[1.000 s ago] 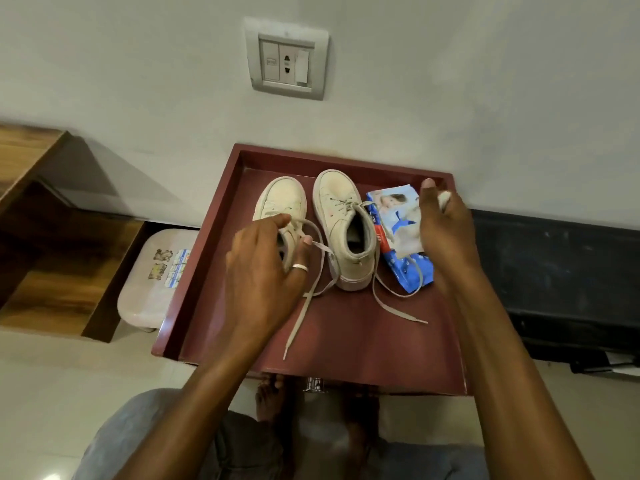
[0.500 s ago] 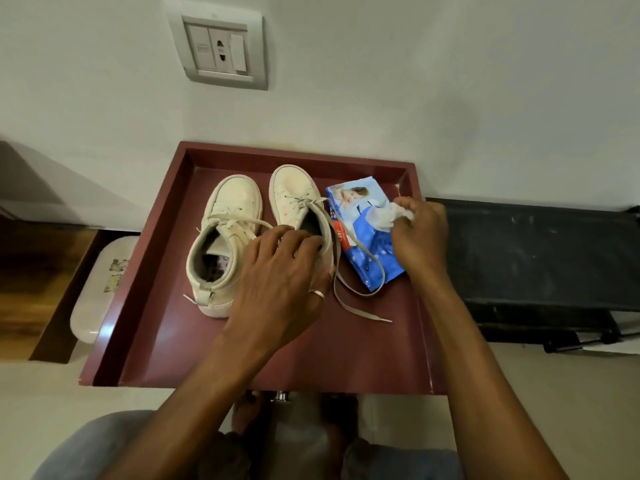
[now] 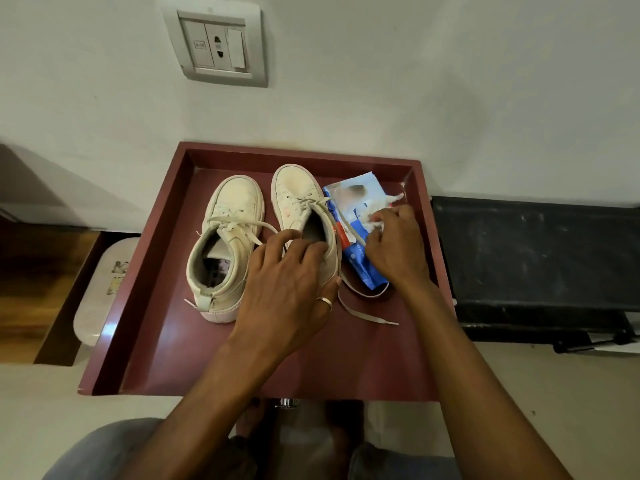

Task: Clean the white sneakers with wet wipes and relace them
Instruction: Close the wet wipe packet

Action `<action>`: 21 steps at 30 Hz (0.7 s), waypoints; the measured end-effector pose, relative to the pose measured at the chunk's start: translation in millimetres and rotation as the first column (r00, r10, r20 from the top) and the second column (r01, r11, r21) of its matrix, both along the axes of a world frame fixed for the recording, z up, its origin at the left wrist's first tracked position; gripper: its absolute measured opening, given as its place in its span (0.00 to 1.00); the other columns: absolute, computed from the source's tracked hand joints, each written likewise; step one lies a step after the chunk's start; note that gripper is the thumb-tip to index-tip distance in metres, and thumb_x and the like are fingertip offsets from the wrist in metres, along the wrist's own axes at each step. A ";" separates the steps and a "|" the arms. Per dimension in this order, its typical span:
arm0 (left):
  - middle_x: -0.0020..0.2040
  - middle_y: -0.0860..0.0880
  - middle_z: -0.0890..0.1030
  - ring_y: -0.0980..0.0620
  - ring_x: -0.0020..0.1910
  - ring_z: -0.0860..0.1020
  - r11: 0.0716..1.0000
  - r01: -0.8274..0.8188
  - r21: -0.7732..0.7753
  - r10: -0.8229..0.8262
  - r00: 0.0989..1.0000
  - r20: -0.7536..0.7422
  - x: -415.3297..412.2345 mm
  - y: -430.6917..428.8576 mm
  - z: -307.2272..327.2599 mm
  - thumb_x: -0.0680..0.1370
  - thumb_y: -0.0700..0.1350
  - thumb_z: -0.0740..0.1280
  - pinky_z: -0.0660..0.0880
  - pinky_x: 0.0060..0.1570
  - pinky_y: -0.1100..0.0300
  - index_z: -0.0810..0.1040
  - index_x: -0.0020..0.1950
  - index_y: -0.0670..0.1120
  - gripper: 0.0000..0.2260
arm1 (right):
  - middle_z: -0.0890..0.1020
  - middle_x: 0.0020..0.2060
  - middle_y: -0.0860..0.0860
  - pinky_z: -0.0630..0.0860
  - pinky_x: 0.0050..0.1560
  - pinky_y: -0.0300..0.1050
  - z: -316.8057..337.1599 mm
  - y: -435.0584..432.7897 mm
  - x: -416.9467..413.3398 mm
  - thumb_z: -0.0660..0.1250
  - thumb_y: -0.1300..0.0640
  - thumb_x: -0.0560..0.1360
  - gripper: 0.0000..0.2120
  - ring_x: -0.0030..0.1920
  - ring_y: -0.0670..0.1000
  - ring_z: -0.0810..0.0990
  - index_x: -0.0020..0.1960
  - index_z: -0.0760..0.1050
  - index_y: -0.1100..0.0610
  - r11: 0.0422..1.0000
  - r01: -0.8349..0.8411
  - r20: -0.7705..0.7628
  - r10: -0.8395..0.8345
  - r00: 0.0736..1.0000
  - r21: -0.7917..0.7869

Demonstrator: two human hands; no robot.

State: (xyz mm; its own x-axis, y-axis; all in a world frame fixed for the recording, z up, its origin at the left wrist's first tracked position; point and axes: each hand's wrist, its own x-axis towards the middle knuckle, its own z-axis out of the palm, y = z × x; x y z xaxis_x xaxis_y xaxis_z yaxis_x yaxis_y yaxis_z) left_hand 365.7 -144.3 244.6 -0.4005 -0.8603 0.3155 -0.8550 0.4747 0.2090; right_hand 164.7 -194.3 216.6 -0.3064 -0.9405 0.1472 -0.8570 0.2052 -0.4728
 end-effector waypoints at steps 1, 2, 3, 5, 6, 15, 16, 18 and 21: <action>0.57 0.48 0.83 0.39 0.65 0.75 1.000 0.005 0.000 -0.005 1.000 -0.007 0.5 -0.2 -0.5 0.74 0.55 0.72 0.72 0.55 0.45 0.80 0.61 0.46 0.20 | 0.73 0.62 0.57 0.73 0.53 0.41 -2.0 -0.9 -0.2 0.66 0.62 0.76 0.15 0.58 0.55 0.77 0.62 0.77 0.61 0.999 -0.029 0.019 0.028 0.999 0.042; 0.57 0.47 0.83 0.39 0.65 0.75 1.000 0.009 0.000 -0.009 1.000 -0.011 1.0 -0.2 -1.3 0.74 0.55 0.72 0.72 0.56 0.45 0.80 0.61 0.46 0.20 | 0.73 0.62 0.57 0.73 0.55 0.43 -3.2 -1.7 -0.9 0.67 0.61 0.75 0.16 0.59 0.56 0.77 0.63 0.77 0.61 0.997 -0.047 0.033 0.045 0.998 0.067; 0.58 0.47 0.83 0.39 0.65 0.75 1.000 0.009 0.001 -0.009 1.000 -0.012 1.2 0.2 -2.0 0.74 0.55 0.73 0.72 0.56 0.45 0.80 0.62 0.45 0.20 | 0.73 0.62 0.58 0.73 0.55 0.43 -3.0 -2.4 -1.9 0.68 0.59 0.75 0.17 0.59 0.56 0.77 0.63 0.77 0.61 0.995 -0.055 0.043 0.052 0.998 0.082; 0.59 0.46 0.82 0.39 0.65 0.75 1.000 0.004 0.003 -0.004 1.000 -0.006 0.6 1.0 -2.5 0.75 0.55 0.73 0.73 0.57 0.44 0.79 0.63 0.45 0.21 | 0.74 0.61 0.58 0.72 0.54 0.43 -1.8 -3.2 -2.8 0.69 0.57 0.75 0.18 0.58 0.56 0.77 0.63 0.76 0.60 0.993 -0.057 0.048 0.052 0.997 0.102; 0.60 0.45 0.82 0.39 0.65 0.75 1.000 0.000 -0.006 0.000 1.000 -0.009 -1.3 2.0 -1.4 0.75 0.55 0.72 0.73 0.58 0.43 0.79 0.63 0.44 0.21 | 0.74 0.61 0.58 0.72 0.53 0.42 -1.6 -3.1 -3.1 0.70 0.56 0.75 0.18 0.58 0.56 0.77 0.63 0.76 0.60 0.993 -0.056 0.042 0.052 0.998 0.105; 0.46 0.48 0.79 0.49 0.38 0.79 0.979 0.155 0.133 -0.150 0.987 -0.052 -55.9 22.2 0.7 0.74 0.49 0.74 0.64 0.26 0.57 0.80 0.55 0.48 0.12 | 0.84 0.49 0.53 0.75 0.44 0.40 -1.3 -4.8 -9.5 0.70 0.59 0.76 0.06 0.49 0.52 0.82 0.52 0.80 0.57 0.996 0.075 0.176 -0.083 0.981 0.052; 0.46 0.47 0.78 0.48 0.37 0.79 0.972 0.161 0.174 -0.163 0.987 0.001 -61.4 19.3 -7.0 0.73 0.50 0.75 0.61 0.26 0.58 0.79 0.58 0.48 0.16 | 0.84 0.51 0.52 0.75 0.45 0.39 -0.9 -4.2 -10.2 0.70 0.59 0.76 0.07 0.50 0.52 0.82 0.53 0.80 0.57 0.995 0.084 0.180 -0.094 0.979 0.062; 0.49 0.45 0.79 0.45 0.38 0.81 0.964 0.139 0.226 -0.157 0.985 0.064 -68.1 12.3 -20.5 0.74 0.51 0.74 0.62 0.28 0.57 0.76 0.67 0.49 0.23 | 0.83 0.54 0.52 0.74 0.47 0.39 0.4 -2.8 -11.1 0.70 0.59 0.75 0.10 0.53 0.52 0.82 0.57 0.79 0.55 0.993 0.088 0.192 -0.101 0.976 0.077; 0.48 0.44 0.78 0.44 0.36 0.81 0.959 0.121 0.257 -0.154 0.982 0.112 -71.4 6.3 -25.5 0.74 0.49 0.74 0.61 0.28 0.57 0.77 0.67 0.51 0.21 | 0.82 0.57 0.53 0.71 0.46 0.38 4.9 -2.0 -13.4 0.69 0.61 0.74 0.16 0.55 0.52 0.81 0.62 0.77 0.56 0.995 0.070 0.200 -0.084 0.976 0.076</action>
State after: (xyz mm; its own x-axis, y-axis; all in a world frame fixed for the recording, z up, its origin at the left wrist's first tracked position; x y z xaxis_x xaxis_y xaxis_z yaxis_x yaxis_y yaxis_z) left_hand 294.3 -138.0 219.0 -0.5437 -0.8385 0.0367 -0.8125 0.5368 0.2274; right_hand 151.3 -196.3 221.5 -0.3947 -0.9187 0.0107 -0.7251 0.3043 -0.6178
